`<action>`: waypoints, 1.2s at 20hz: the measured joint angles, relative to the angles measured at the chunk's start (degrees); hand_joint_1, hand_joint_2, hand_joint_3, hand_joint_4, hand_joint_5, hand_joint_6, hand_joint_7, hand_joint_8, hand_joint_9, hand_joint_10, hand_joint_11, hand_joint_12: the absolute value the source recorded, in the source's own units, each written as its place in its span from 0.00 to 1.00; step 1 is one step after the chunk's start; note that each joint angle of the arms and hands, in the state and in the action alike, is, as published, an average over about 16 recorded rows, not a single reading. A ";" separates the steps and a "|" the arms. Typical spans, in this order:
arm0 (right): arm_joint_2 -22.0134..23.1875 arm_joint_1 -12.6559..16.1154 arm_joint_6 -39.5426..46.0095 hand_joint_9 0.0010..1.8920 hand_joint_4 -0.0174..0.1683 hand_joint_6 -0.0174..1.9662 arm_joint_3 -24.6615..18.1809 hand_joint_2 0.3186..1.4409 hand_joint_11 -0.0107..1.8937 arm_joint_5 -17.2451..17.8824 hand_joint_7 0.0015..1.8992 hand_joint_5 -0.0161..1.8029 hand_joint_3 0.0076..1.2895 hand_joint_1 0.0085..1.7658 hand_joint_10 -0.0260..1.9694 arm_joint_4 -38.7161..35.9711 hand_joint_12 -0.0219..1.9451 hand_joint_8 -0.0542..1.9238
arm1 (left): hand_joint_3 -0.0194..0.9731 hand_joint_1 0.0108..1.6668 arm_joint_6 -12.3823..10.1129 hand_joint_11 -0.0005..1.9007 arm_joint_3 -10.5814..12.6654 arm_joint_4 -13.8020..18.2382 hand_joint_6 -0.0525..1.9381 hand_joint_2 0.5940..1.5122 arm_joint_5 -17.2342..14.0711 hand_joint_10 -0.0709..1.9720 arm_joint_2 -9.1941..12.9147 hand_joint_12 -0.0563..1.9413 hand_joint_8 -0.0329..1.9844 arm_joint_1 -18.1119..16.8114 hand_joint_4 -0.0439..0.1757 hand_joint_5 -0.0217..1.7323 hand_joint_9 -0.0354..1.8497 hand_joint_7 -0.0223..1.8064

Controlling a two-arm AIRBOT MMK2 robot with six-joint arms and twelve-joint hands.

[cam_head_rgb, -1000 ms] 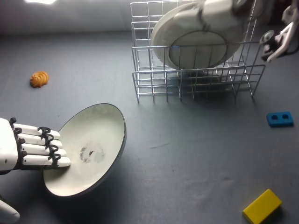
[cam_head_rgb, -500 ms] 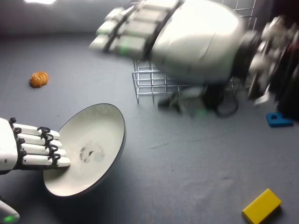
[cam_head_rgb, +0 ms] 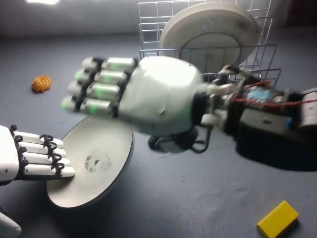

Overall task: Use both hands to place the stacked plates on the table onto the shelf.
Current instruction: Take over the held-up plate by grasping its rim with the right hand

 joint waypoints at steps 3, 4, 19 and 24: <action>-2.59 -1.15 -0.49 0.01 0.12 0.03 1.90 0.51 0.02 -0.81 0.00 0.02 0.00 0.68 0.01 -0.14 0.12 0.04 | 0.03 0.00 0.00 0.01 0.00 -0.19 0.02 0.63 0.05 0.04 0.00 0.01 0.01 0.10 0.17 0.01 0.03 0.03; -3.38 -1.49 -0.59 0.01 0.12 0.03 2.47 0.51 0.02 -1.08 0.00 0.02 0.00 0.69 0.01 -0.15 0.13 0.04 | 0.03 0.00 0.00 0.01 0.00 -0.25 0.02 0.63 0.06 0.04 0.00 0.01 0.01 0.13 0.17 0.01 0.03 0.02; -11.90 -3.23 -2.19 0.09 0.12 0.03 8.96 0.52 0.03 -2.48 0.09 0.11 0.00 0.70 0.03 -0.16 0.41 0.04 | 0.03 0.00 0.01 0.01 0.01 -1.18 0.02 0.62 0.15 0.04 -0.01 0.01 0.01 0.42 0.18 0.01 0.03 0.03; -13.48 -2.85 -3.01 0.22 0.11 0.06 10.03 0.55 0.09 -2.52 0.22 0.23 0.00 0.70 0.07 -0.19 0.55 0.06 | 0.03 0.00 0.01 0.01 0.06 -1.42 0.02 0.62 0.17 0.04 0.00 0.01 0.01 0.53 0.18 0.02 0.03 0.04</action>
